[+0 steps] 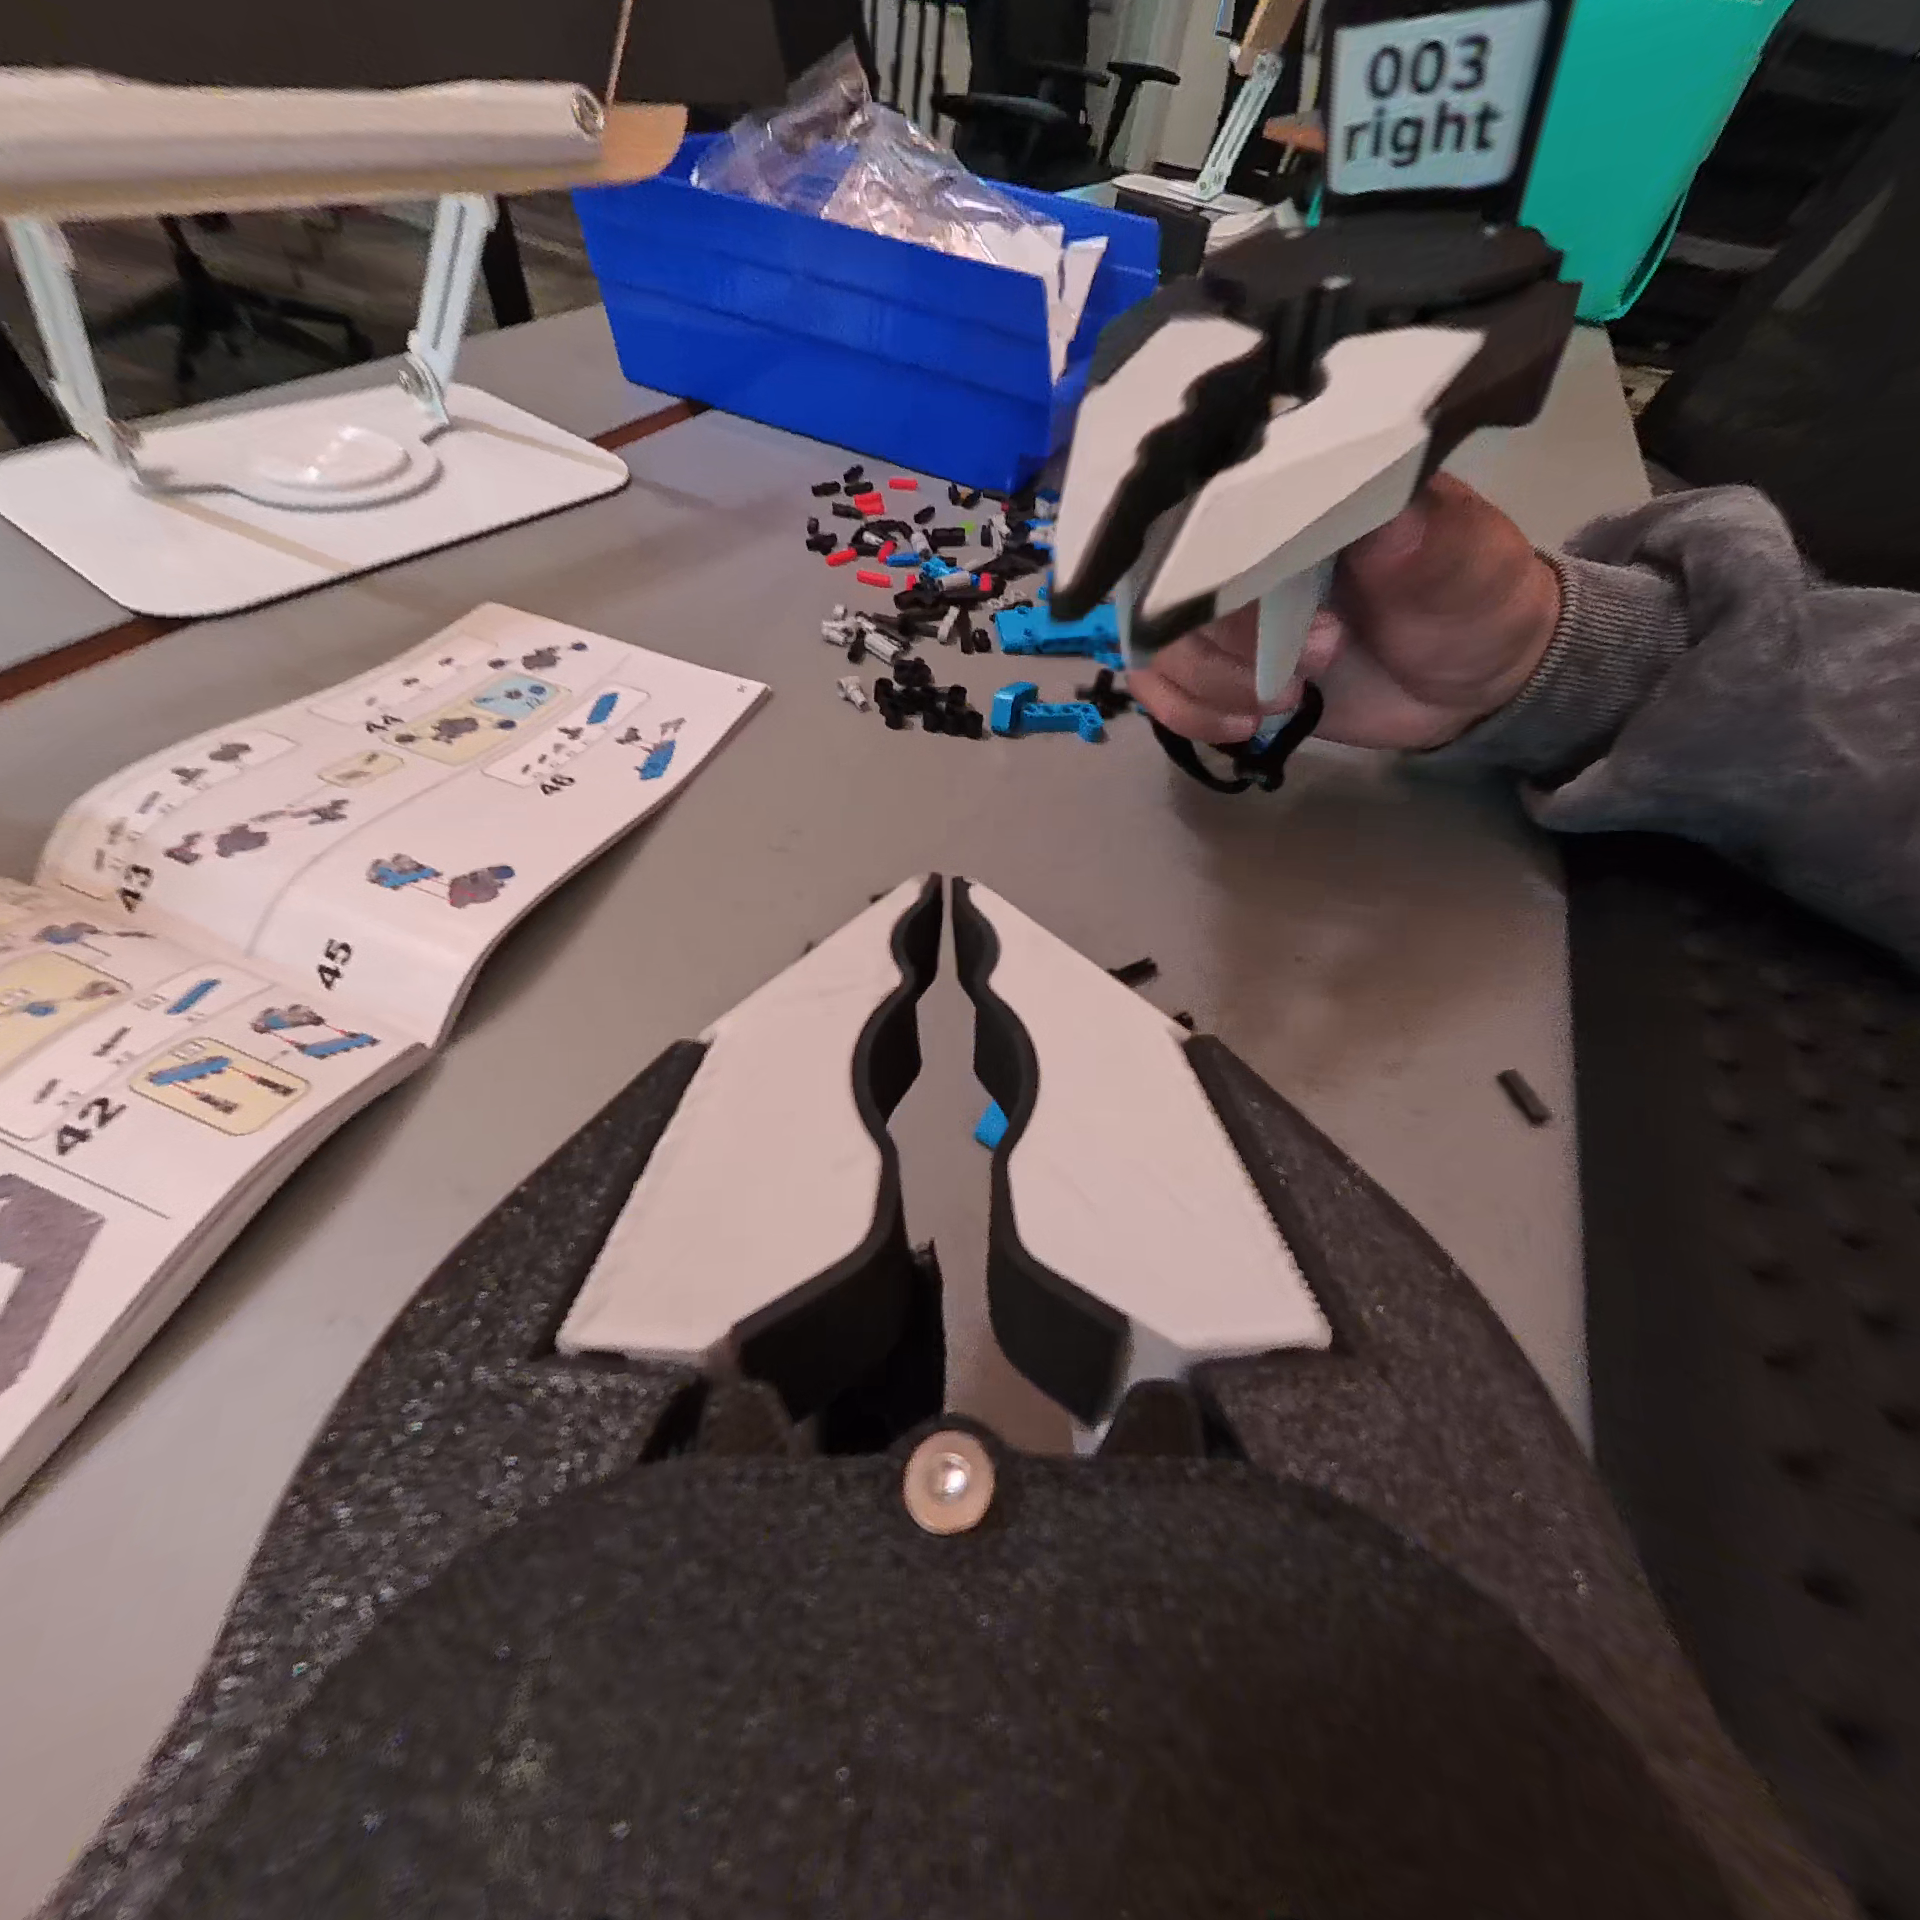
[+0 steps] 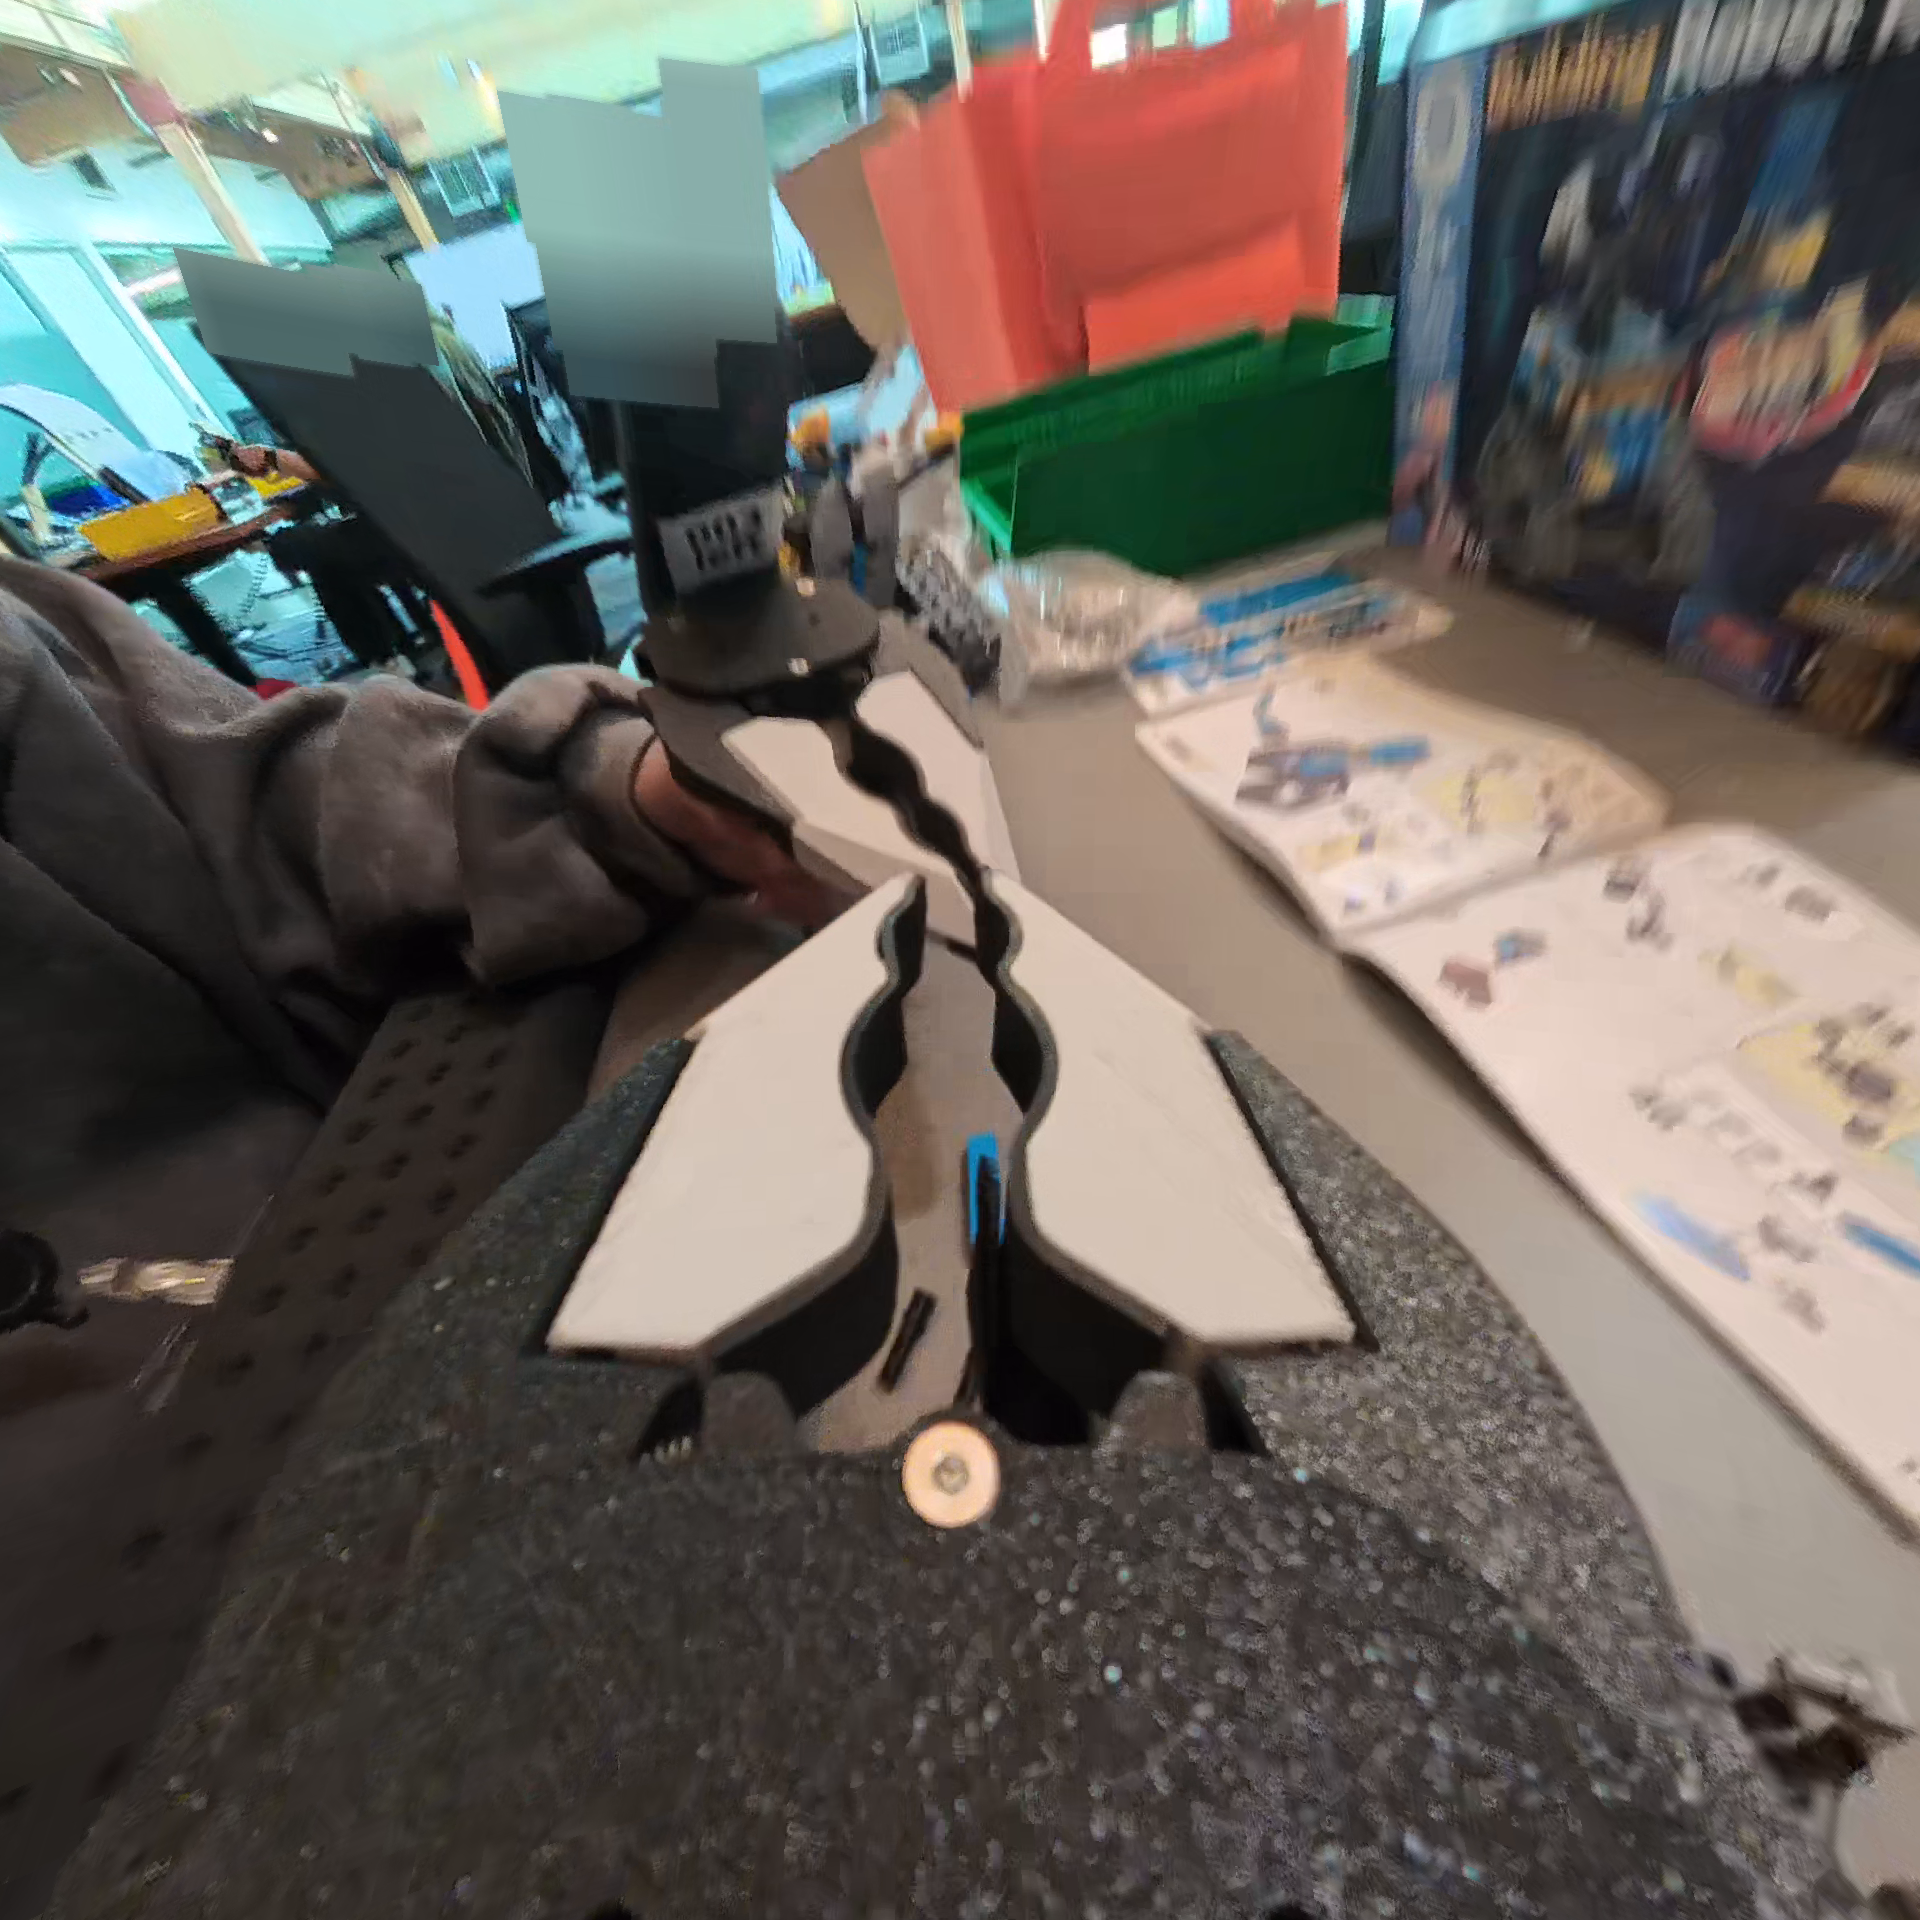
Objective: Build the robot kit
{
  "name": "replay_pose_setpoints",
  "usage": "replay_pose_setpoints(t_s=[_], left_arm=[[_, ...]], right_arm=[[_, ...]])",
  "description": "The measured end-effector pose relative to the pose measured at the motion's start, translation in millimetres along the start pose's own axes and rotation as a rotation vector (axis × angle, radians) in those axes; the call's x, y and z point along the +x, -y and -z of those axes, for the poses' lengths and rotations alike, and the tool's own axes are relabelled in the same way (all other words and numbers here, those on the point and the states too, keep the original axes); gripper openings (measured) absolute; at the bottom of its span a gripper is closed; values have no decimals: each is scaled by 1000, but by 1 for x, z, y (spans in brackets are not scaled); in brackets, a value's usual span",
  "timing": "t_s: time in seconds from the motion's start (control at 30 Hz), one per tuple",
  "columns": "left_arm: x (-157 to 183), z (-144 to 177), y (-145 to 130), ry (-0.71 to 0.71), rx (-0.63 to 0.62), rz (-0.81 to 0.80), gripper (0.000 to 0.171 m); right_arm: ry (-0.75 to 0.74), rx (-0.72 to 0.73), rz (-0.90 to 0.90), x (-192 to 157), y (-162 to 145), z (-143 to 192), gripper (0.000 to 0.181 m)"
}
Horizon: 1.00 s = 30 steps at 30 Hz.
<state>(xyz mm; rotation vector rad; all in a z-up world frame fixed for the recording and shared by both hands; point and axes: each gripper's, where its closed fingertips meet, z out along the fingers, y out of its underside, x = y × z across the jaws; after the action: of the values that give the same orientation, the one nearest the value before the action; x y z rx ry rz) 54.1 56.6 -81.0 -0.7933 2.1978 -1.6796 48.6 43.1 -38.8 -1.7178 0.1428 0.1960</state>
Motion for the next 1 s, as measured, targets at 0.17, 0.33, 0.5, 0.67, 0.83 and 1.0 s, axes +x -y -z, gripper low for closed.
replay_pose_setpoints(t_s=[0.17, 0.33, 0.5, 0.67, 0.83, 1.0], left_arm=[[-3, -2, -3, 23, -10, -13, 6], [-4, -2, -2, 46, -2, -36, 6], [-1, 0, -1, 44, 11, -42, 6], [0, -3, -4, 44, -6, -59, 7], [0, -5, -9, 50, -31, -76, 7], [2, -5, -9, 46, -31, -89, 7]], right_arm=[[-118, 74, 216, 1, -1, 1, 32], [-3, -230, 226, -37, -41, 9, 29], [255, -658, 201, -101, -101, 71, 19], [246, -734, 266, -97, -130, 89, 14], [339, -745, 185, -106, -148, 80, 14], [367, -769, 245, -109, -159, 70, 15]])
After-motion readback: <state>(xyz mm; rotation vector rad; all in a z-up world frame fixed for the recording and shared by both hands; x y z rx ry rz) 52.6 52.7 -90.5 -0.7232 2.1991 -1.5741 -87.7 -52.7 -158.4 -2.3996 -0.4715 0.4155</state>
